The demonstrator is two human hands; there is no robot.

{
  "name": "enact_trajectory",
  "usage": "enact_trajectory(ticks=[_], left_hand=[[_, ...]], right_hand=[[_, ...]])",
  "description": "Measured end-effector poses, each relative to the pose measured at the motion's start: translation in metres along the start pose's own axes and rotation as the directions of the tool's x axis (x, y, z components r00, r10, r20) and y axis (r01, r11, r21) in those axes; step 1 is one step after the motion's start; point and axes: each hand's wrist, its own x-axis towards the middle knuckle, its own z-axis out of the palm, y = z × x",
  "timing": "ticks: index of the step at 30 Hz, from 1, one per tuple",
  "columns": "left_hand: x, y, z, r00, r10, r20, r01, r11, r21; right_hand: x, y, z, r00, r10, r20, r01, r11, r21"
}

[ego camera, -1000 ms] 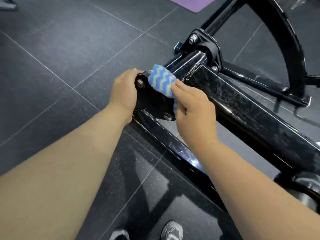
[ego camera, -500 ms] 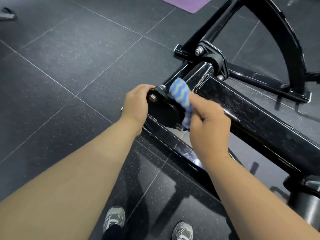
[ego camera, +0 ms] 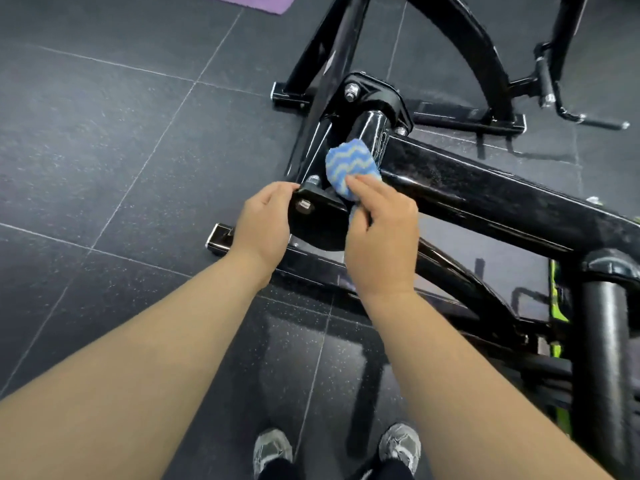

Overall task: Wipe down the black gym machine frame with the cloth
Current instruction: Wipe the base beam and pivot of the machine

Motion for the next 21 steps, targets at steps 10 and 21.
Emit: enact_trajectory(ticks=[10,21], left_hand=[[-0.001,-0.003,0.005,0.999,0.032,-0.016,-0.031,0.997,0.069],[-0.003,-0.001,0.009,0.999,0.019,-0.042,-0.014,0.994,0.106]], right_hand=[[-0.022,0.020,-0.015,0.859,0.498,-0.122,-0.454,0.850,0.268],[0.003,0.019,-0.011,0.862,0.506,0.029,-0.506,0.858,0.092]])
